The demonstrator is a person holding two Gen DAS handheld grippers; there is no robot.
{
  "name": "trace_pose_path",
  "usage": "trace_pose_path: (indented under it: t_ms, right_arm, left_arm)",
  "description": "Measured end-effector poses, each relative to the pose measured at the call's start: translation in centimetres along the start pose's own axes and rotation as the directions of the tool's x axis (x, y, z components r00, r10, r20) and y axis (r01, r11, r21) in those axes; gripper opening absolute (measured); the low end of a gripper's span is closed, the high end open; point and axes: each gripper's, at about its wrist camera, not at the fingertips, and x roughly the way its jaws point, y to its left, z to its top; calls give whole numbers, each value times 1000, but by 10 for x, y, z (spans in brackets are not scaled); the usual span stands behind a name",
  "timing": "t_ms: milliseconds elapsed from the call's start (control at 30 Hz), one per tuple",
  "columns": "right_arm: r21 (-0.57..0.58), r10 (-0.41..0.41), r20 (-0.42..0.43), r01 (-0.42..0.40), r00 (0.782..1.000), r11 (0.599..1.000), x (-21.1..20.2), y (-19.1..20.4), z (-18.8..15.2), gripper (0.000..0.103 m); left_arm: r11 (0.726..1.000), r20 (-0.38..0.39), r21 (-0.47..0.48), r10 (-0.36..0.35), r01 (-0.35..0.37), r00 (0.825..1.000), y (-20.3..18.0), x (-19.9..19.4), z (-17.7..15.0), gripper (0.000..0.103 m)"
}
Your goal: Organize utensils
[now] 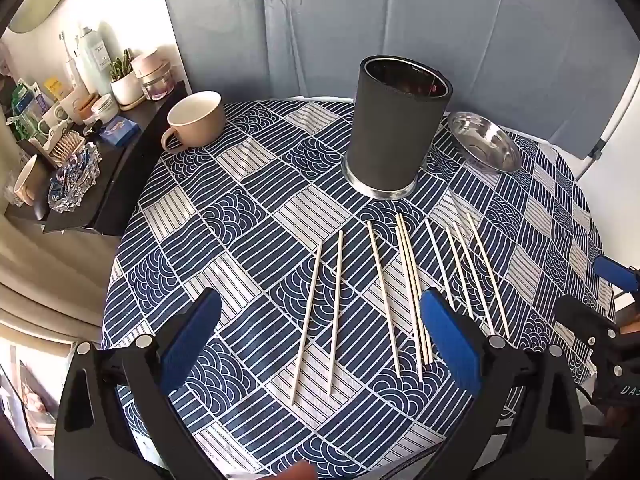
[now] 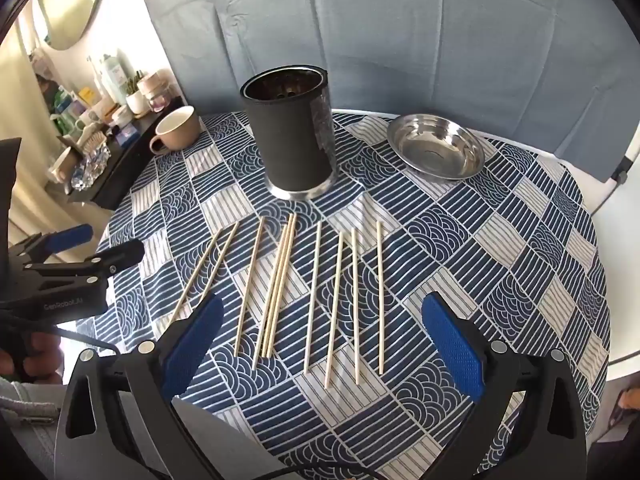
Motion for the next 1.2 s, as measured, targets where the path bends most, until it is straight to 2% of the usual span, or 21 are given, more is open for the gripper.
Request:
trace_pose_path:
  t_ms: [800, 1200]
  right_arm:
    - [21, 4, -5, -4, 1000, 1000, 0, -5, -1, 95]
    - [58, 8, -75, -4, 997, 998, 19, -15, 1, 95]
  left_arm:
    - [1000, -34, 13, 8, -7, 999, -3, 6, 0, 97]
    - [1000, -116, -6, 8, -9, 993, 1, 26, 0, 97]
